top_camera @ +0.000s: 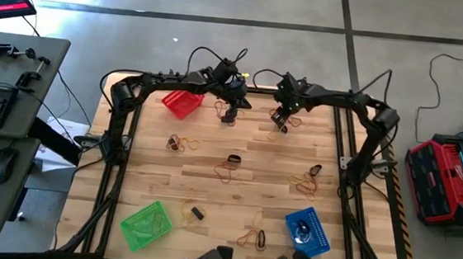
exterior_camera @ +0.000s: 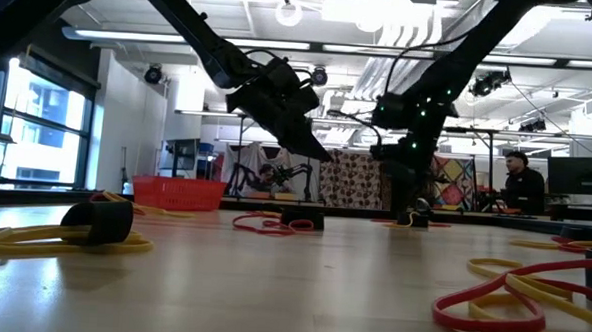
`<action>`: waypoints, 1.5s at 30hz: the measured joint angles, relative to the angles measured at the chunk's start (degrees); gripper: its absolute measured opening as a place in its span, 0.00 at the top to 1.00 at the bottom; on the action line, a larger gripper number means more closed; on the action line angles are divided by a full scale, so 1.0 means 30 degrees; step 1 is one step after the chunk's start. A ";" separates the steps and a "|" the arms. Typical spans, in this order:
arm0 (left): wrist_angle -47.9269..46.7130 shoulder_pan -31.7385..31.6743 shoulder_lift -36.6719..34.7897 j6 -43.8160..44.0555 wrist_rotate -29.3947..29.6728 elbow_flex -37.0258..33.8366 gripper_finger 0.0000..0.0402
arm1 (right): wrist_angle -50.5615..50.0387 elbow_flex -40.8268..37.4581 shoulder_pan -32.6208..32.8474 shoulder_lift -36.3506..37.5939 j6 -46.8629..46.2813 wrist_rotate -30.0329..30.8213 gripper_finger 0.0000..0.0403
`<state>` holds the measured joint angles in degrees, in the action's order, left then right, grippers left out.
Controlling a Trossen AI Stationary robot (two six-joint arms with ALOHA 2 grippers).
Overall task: Sort rubber bands into baskets
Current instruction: Put the red rubber band into the red basket
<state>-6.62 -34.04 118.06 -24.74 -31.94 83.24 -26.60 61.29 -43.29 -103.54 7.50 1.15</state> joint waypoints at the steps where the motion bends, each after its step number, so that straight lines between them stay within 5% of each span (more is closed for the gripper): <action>1: -0.0005 0.0000 0.0000 0.0002 0.0000 0.0000 1.00 | -0.0084 0.0046 -0.0100 -0.0212 0.0102 -0.0396 0.69; 7: -0.0005 0.0015 0.0000 0.0155 0.0000 0.0000 1.00 | 0.0034 -0.0027 -0.0488 -0.0768 0.0157 -0.1571 0.74; 14: 0.0029 0.0029 0.0000 0.0182 0.0000 0.0000 1.00 | 0.0291 -0.0002 -0.0613 -0.0717 0.1033 -0.1883 0.97; 29: 0.0031 0.0831 0.0000 0.0704 0.0456 0.0015 1.00 | 0.1083 0.0556 -0.0371 0.1540 0.1710 -0.4408 1.00; 38: -0.0276 0.3251 -0.0015 -0.1536 0.7663 0.0015 0.87 | 0.0837 0.0549 0.2014 0.2533 0.1183 -0.4316 1.00; 45: -0.0289 0.4322 -0.0015 -0.1819 0.8269 0.0015 0.75 | -0.0593 0.0541 0.3096 0.3157 0.0440 -0.3534 1.00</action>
<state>-7.49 -21.08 118.02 -30.20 -7.14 83.29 -28.37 62.92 -34.00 -94.07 8.82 -9.45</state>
